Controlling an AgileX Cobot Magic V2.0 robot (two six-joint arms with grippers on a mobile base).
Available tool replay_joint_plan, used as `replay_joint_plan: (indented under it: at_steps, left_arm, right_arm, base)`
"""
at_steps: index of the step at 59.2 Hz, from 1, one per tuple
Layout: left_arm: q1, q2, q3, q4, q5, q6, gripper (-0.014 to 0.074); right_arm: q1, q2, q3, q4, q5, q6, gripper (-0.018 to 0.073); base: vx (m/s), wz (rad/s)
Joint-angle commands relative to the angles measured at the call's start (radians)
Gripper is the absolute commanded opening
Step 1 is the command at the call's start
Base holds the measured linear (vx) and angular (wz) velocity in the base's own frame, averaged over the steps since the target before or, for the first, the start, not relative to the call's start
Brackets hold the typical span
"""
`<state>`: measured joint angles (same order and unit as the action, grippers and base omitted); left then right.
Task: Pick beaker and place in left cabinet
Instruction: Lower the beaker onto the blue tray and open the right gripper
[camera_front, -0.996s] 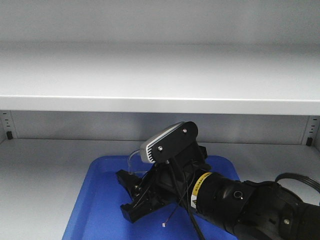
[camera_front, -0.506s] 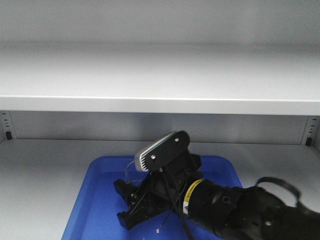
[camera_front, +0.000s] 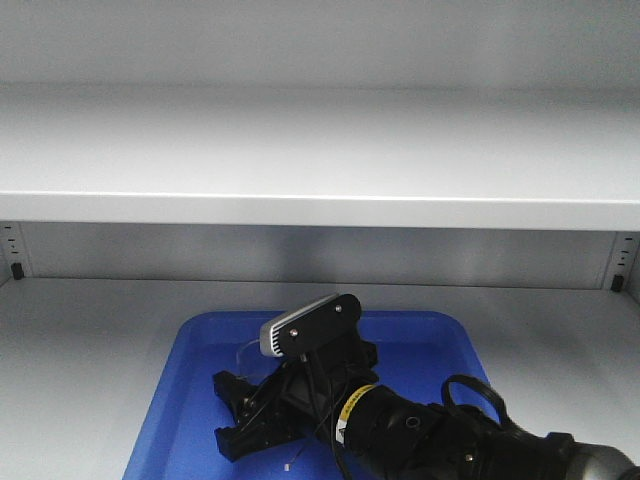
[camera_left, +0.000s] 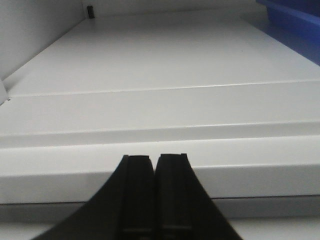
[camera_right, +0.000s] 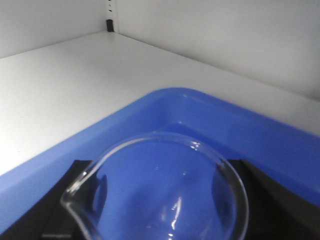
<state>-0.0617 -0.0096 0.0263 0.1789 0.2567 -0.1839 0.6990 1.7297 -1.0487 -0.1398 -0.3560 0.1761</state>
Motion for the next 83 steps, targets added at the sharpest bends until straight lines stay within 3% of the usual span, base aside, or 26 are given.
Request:
replay_joint_plan:
  at_steps: [1, 19, 30, 51, 58, 83]
  left_arm:
    - [-0.001, -0.017, -0.009, -0.005, -0.08, -0.003, 0.0004]
    - [-0.001, -0.017, -0.009, -0.005, -0.08, -0.003, 0.0004]
    - [-0.001, -0.017, -0.009, -0.005, -0.08, -0.003, 0.0004]
    - [-0.001, -0.017, -0.009, -0.005, -0.08, -0.003, 0.0004]
    - [-0.001, -0.017, -0.009, -0.005, -0.08, -0.003, 0.0004]
    - [-0.001, -0.017, -0.009, -0.005, -0.08, -0.003, 0.0004]
  right_arm:
    - [-0.003, -0.031, -0.033, 0.043, -0.089, -0.01, 0.0057]
    - [-0.003, -0.019, -0.033, 0.055, -0.083, -0.011, 0.0077]
    - [-0.003, -0.019, -0.033, 0.055, -0.083, -0.011, 0.0158]
    - [-0.003, -0.031, -0.033, 0.052, -0.083, -0.011, 0.0571]
    - [-0.003, -0.069, -0.033, 0.052, -0.065, -0.011, 0.0661]
    - [-0.003, -0.187, -0.033, 0.044, 0.087, -0.013, 0.0652]
  base:
    - [0.0, 0.0]
    - [0.0, 0.0]
    - [0.0, 0.0]
    - [0.0, 0.0]
    - [0.0, 0.0]
    - [0.0, 0.0]
